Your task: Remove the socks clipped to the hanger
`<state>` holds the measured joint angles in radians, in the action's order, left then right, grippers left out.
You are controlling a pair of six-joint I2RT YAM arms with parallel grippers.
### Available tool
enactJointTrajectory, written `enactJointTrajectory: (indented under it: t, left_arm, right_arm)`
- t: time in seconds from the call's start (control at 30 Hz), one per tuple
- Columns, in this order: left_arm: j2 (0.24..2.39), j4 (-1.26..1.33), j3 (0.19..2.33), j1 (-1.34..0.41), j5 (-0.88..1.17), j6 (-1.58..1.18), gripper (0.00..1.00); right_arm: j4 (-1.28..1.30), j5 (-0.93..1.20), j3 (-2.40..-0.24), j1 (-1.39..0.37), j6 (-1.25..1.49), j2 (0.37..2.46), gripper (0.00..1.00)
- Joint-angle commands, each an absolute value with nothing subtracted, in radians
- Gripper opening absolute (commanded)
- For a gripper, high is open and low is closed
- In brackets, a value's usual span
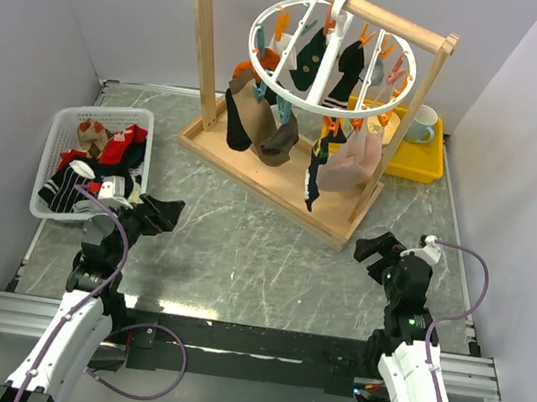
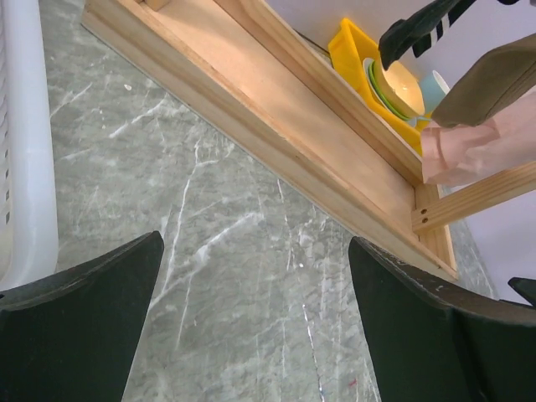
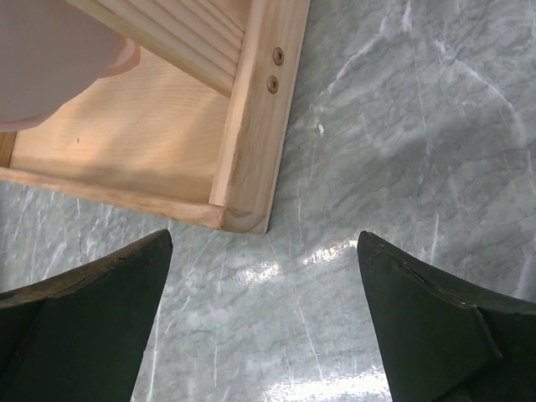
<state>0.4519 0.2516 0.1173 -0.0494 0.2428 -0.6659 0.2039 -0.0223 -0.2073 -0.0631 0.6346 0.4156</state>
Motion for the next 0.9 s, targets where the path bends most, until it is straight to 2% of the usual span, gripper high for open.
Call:
enactJointTrajectory:
  t: [0.0, 0.3, 0.53, 0.67, 0.87]
  left_arm:
    - [0.454, 0.299, 0.12, -0.049, 0.268, -0.655, 0.99]
    - [0.463, 0.319, 0.136, -0.1, 0.367, -0.669, 0.99]
    - [0.58, 0.264, 0.341, -0.372, 0.146, -0.704, 0.99]
    - [0.725, 0.284, 0.481, -0.589, 0.022, -0.675, 0.95]
    - [0.926, 0.33, 0.662, -0.788, -0.098, -0.578, 0.98]
  right_arm:
    - [0.176, -0.037, -0.225, -0.068, 0.635, 0.396, 1.0]
    - [0.158, -0.008, -0.207, -0.069, 0.626, 0.373, 1.0]
    - [0.149, -0.006, -0.21, -0.068, 0.621, 0.396, 1.0]
    - [0.149, -0.005, -0.233, -0.068, 0.618, 0.451, 1.0]
    - [0.143, 0.021, -0.247, -0.069, 0.6, 0.488, 1.0]
